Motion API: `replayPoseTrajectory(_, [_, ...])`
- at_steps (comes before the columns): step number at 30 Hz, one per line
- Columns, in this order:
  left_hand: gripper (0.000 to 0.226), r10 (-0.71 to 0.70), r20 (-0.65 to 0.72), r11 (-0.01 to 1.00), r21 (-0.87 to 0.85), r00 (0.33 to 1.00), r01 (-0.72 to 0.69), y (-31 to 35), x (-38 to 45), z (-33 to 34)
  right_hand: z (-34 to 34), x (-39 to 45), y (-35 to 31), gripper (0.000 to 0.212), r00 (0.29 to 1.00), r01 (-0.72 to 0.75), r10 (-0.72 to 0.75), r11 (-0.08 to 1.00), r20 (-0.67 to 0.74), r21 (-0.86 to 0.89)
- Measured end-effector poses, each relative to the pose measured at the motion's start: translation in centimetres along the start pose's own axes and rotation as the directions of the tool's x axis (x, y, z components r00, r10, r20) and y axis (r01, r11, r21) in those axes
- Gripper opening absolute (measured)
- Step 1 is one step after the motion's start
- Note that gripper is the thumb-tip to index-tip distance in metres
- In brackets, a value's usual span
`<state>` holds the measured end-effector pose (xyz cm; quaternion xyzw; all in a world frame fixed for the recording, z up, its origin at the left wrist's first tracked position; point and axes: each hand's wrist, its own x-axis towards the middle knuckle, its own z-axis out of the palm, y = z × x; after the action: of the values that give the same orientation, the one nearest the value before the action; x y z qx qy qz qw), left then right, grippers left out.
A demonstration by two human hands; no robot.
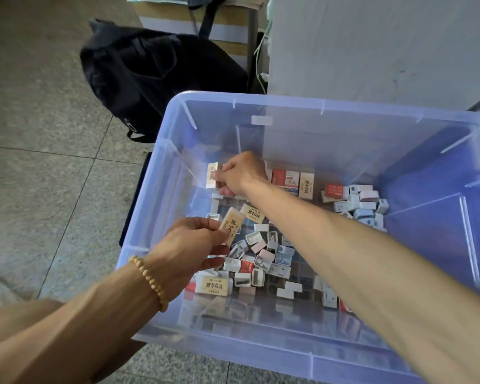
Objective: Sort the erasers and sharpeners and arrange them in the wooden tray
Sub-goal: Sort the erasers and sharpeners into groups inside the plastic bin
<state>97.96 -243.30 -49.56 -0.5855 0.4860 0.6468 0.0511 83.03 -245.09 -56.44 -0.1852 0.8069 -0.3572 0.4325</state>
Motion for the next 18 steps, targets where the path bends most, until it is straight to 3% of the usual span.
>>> replayPoseTrajectory(3, [0.003, -0.002, -0.009, 1.0, -0.006, 1.0, 0.002, 0.1, 0.2, 0.0, 0.5, 0.3, 0.8, 0.026, 0.996, 0.08, -0.087, 0.978, -0.029, -0.194])
replayPoseTrajectory(5, [0.002, -0.003, -0.025, 1.0, -0.011, 1.0, 0.002, 0.2, 0.3, 0.2, 0.2, 0.2, 0.8, 0.03, 0.994, 0.094, -0.104, 0.973, -0.037, -0.21])
replayPoseTrajectory(8, [0.008, -0.011, -0.044, 0.999, -0.034, 0.999, 0.01, 0.4, 0.5, 0.4, -1.8, -1.0, 1.2, 0.036, 0.996, 0.087, -0.088, 0.996, -0.034, -0.025])
replayPoseTrajectory(11, [0.015, -0.005, -0.052, 0.997, -0.075, 0.999, 0.002, 0.9, 1.1, 0.5, -4.6, -2.8, 2.6, 0.04, 0.986, 0.006, -0.038, 0.981, 0.165, 0.193])
replayPoseTrajectory(14, [0.012, 0.019, -0.049, 0.993, -0.117, 0.999, -0.024, 1.6, 1.7, 0.8, -5.9, -3.9, 4.0, 0.027, 0.924, -0.105, -0.027, 0.941, 0.381, 0.321])
replayPoseTrajectory(18, [0.007, 0.082, -0.041, 0.991, -0.104, 0.996, -0.086, 2.6, 2.5, 1.4, -5.8, -3.9, 4.3, 0.008, 0.916, -0.121, -0.055, 0.906, 0.397, 0.405])
